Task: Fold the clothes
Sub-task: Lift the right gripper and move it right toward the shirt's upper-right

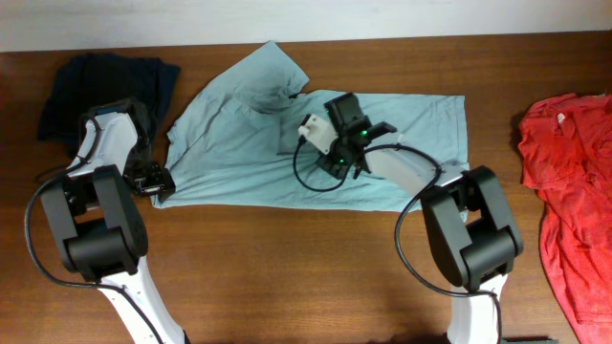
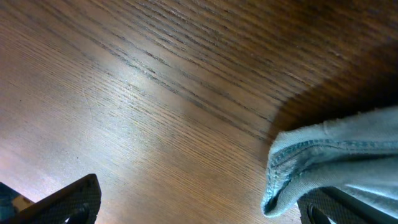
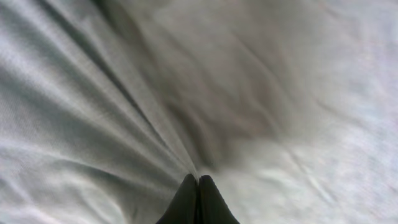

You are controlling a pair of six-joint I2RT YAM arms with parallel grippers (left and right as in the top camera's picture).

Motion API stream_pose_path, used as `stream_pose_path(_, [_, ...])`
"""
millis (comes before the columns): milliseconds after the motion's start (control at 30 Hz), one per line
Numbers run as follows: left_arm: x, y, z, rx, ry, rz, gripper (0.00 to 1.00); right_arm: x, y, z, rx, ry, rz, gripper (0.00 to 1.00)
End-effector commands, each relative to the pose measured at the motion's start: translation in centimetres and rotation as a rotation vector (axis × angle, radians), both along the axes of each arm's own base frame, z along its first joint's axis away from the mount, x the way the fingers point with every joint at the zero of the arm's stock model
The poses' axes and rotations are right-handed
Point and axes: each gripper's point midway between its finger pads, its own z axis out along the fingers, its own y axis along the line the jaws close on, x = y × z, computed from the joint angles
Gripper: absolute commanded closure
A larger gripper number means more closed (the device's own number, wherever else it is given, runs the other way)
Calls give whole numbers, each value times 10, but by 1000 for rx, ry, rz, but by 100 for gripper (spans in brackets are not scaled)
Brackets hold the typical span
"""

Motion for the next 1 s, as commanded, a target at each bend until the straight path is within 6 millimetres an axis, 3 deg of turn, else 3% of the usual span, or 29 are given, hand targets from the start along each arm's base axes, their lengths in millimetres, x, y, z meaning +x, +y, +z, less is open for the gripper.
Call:
stream_pose_path(0, [-5, 4, -7, 16, 29, 1, 1, 6, -19, -10, -10, 12, -42, 96])
stream_pose_path(167, [-5, 4, -7, 16, 29, 2, 1, 9, -10, -5, 68, 12, -17, 70])
stream_pose_path(267, [-5, 4, -7, 16, 29, 2, 1, 13, -7, -2, 79, -10, -13, 64])
stream_pose_path(467, [-5, 4, -7, 16, 29, 2, 1, 25, 3, 11, 149, -40, -57, 59])
stream_pose_path(567, [-5, 4, -7, 16, 29, 2, 1, 21, 18, 22, 236, 3, -39, 59])
stream_pose_path(633, [-5, 4, -7, 16, 29, 1, 1, 21, 17, 24, 231, 6, -42, 59])
stream_pose_path(800, [-5, 4, -7, 16, 29, 2, 1, 18, -9, 16, 125, 33, -112, 58])
stream_pose_path(967, [-5, 4, -7, 16, 29, 1, 1, 8, -35, 48, 96, 103, -160, 66])
